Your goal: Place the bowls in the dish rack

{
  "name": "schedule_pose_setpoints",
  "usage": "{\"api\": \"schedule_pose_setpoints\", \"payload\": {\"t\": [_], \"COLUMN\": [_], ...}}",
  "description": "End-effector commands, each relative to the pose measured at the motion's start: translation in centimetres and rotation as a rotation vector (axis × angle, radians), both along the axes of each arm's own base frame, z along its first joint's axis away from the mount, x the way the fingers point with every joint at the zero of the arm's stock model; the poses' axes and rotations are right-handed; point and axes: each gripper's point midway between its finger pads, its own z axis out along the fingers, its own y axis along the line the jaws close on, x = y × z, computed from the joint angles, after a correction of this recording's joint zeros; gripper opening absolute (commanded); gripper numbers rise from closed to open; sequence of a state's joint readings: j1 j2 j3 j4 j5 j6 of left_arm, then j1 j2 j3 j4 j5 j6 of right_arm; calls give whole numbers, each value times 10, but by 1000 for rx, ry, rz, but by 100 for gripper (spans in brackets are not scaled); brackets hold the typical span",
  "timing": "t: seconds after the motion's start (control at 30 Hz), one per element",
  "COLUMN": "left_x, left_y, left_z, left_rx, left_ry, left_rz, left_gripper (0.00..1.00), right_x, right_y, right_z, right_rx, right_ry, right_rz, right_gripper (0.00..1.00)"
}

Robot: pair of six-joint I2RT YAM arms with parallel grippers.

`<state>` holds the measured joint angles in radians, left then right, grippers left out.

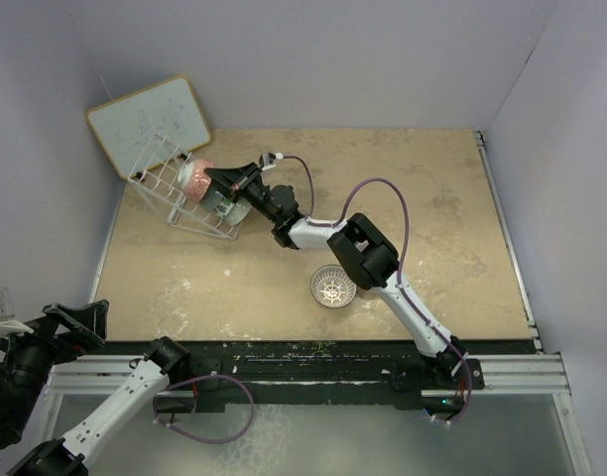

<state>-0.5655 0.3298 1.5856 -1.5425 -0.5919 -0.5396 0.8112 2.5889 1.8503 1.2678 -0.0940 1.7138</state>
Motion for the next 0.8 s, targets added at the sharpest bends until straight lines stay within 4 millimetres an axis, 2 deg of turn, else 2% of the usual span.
{"api": "schedule_pose_setpoints", "payload": {"t": [0.0,0.33,0.57,0.77], "left_x": [5,5,5,6], "left_y": [-1,-1,-1,-2], "left_z": [3,3,3,2], "left_rx": [-4,-7,-7,-11], "left_ry": [2,1,0,0], "left_rz": [8,6,7,4], "left_gripper": [99,99,99,99], "right_x": [0,4,4,2], "right_y": [-8,1,-4,-5], "right_z": [40,32,29,27], "right_rx": [95,64,16,-23], "right_ry": [-61,-62,-33,-8], "right_rz": [-4,5,-21,-25], "right_gripper": [0,5,27,35]}}
